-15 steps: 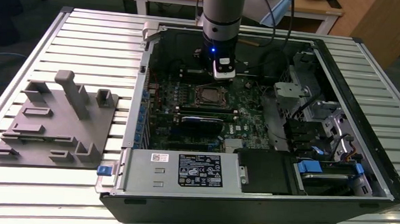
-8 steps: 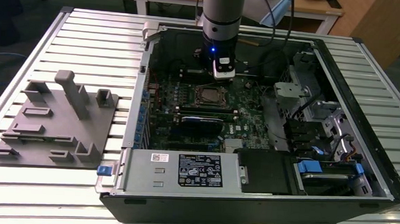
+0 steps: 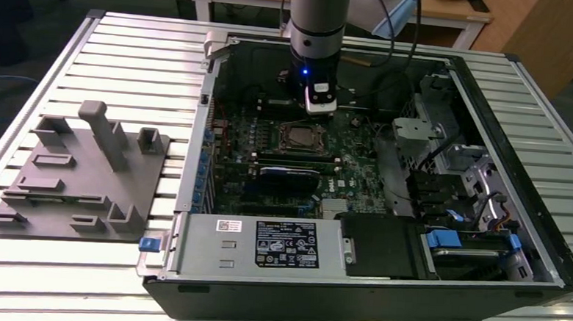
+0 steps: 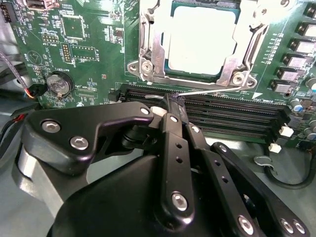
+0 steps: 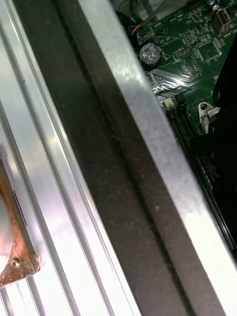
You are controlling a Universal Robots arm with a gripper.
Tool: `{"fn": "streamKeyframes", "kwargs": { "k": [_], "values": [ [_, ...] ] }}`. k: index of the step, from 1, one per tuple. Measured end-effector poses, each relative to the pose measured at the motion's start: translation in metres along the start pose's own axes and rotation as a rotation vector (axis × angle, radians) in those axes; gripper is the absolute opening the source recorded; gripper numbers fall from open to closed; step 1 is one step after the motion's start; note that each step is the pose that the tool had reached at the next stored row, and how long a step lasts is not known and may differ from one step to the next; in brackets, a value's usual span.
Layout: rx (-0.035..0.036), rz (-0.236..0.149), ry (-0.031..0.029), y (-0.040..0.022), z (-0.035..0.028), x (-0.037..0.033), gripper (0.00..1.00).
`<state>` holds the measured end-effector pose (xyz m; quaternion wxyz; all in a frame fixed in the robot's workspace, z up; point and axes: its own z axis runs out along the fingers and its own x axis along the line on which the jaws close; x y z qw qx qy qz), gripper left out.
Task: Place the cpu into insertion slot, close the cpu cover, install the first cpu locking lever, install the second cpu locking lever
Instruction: 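Install the first cpu locking lever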
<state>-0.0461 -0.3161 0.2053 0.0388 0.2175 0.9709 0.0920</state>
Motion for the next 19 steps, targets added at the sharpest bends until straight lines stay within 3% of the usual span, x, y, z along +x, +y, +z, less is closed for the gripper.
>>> {"fn": "streamKeyframes", "kwargs": {
  "k": [4, 11, 15, 19],
  "values": [
    [-0.0019, -0.001, -0.0041, -0.0002, 0.0013, 0.0001, 0.11],
    [-0.0017, -0.001, -0.0055, -0.0002, 0.0018, 0.0001, 0.11],
    [-0.0048, -0.002, -0.0122, -0.0009, 0.0046, 0.0002, 0.11],
    [-0.0056, -0.003, -0.0144, -0.0009, 0.0049, 0.0002, 0.11]
  ]
}}
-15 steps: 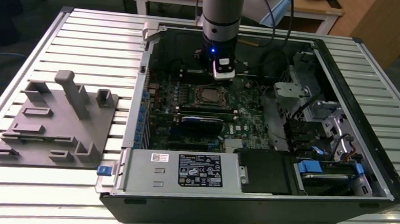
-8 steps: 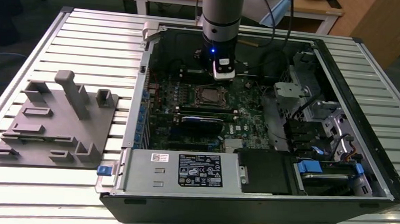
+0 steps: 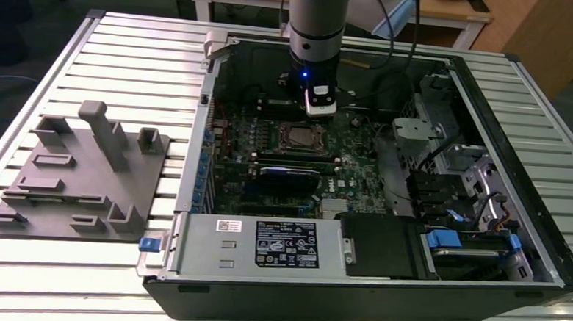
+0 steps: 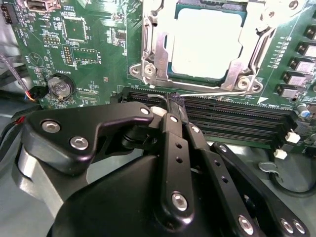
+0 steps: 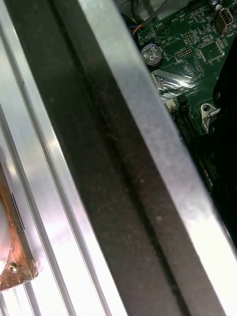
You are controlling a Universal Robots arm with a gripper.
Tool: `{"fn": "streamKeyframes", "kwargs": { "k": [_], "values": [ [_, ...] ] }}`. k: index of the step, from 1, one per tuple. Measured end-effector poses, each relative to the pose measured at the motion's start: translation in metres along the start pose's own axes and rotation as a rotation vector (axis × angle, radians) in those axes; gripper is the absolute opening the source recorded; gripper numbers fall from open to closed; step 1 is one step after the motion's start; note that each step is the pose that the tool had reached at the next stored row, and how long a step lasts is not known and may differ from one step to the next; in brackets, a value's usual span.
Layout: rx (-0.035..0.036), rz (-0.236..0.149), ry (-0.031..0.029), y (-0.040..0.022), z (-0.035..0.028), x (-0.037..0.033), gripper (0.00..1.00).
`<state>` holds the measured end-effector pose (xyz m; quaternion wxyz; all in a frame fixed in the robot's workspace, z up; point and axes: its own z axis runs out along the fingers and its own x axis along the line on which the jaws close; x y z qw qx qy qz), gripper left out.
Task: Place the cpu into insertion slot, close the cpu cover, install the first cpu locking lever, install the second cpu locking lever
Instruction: 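Install the first cpu locking lever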
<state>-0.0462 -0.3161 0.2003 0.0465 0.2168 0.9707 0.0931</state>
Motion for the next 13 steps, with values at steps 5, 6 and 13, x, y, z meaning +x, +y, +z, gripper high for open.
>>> {"fn": "streamKeyframes", "kwargs": {
  "k": [5, 6, 13],
  "values": [
    [-0.0046, -0.002, -0.0101, -0.0006, 0.0021, 0.0004, 0.11],
    [-0.0045, -0.002, -0.0102, -0.0006, 0.0021, 0.0006, 0.11],
    [-0.0064, -0.003, -0.0166, -0.0020, 0.0018, 0.0037, 0.11]
  ]
}}
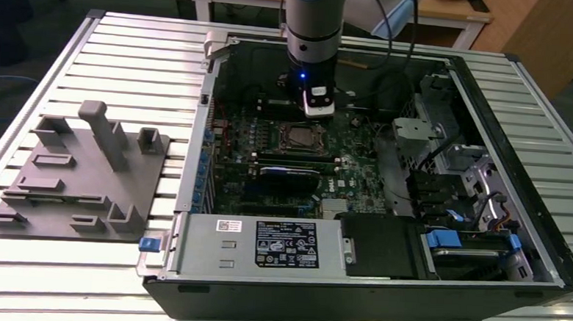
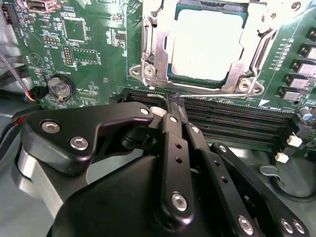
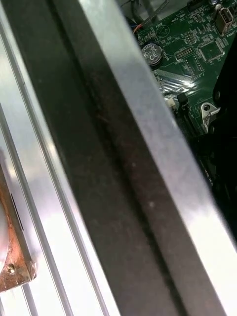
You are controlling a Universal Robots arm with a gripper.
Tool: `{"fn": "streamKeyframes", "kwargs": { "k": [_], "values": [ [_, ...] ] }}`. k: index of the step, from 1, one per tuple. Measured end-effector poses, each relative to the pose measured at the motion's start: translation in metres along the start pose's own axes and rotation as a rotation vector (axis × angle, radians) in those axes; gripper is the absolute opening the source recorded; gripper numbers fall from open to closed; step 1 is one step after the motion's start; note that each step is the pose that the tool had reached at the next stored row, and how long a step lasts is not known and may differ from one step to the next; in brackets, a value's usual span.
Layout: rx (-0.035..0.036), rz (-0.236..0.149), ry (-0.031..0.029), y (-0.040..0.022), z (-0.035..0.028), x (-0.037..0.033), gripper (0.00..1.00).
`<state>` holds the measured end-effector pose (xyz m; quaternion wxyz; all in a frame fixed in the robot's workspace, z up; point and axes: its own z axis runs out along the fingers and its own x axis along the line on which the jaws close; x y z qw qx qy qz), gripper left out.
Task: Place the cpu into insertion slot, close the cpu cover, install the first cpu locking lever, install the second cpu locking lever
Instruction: 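Install the first cpu locking lever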
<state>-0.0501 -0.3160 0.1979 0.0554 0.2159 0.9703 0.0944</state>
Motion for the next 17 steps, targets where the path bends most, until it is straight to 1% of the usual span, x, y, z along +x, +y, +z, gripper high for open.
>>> {"fn": "streamKeyframes", "kwargs": {
  "k": [5, 10, 16, 17],
  "values": [
    [-0.0016, -0.001, -0.0062, -0.0004, 0.0001, 0.0022, 0.11],
    [-0.0020, -0.002, -0.0078, -0.0003, 0.0003, 0.0025, 0.11],
    [0.0057, -0.003, -0.0113, -0.0004, 0.0011, 0.0024, 0.11],
    [0.0060, -0.003, -0.0113, -0.0005, 0.0011, 0.0025, 0.11]
  ]
}}
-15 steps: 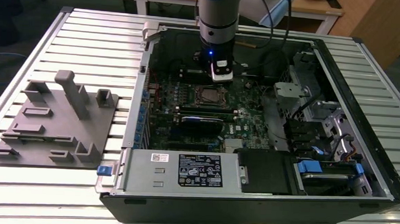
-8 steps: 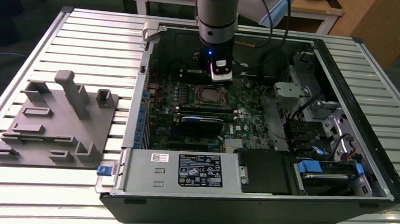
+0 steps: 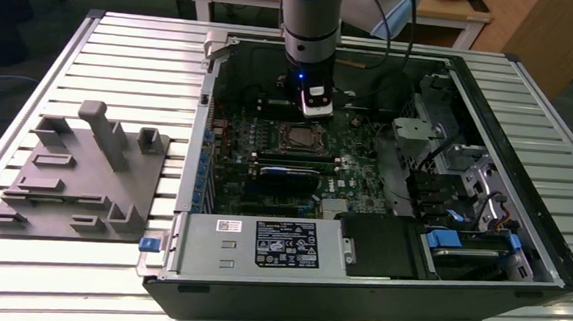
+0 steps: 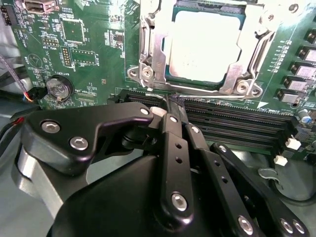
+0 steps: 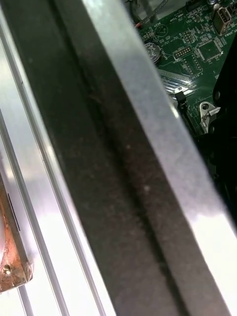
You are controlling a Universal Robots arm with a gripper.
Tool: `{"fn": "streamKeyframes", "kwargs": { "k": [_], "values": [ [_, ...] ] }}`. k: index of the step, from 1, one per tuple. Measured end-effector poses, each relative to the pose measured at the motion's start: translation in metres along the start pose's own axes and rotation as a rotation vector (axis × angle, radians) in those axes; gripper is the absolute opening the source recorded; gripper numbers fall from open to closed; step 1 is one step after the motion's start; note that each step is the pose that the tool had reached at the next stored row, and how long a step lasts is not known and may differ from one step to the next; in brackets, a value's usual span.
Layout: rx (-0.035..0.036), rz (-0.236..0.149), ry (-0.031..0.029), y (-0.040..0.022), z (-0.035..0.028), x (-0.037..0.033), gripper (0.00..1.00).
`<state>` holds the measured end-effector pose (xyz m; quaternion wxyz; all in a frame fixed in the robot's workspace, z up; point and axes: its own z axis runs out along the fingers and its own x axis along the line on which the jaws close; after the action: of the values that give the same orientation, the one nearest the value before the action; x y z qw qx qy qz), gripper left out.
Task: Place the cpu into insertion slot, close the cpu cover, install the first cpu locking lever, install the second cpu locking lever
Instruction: 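Install the first cpu locking lever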
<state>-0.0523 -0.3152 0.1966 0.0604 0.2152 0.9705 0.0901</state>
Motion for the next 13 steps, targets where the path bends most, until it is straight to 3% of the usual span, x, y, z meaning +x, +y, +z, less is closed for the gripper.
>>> {"fn": "streamKeyframes", "kwargs": {
  "k": [13],
  "values": [
    [0.0055, -0.001, -0.0025, -0.0011, -0.0001, -0.0024, 0.11]
  ]
}}
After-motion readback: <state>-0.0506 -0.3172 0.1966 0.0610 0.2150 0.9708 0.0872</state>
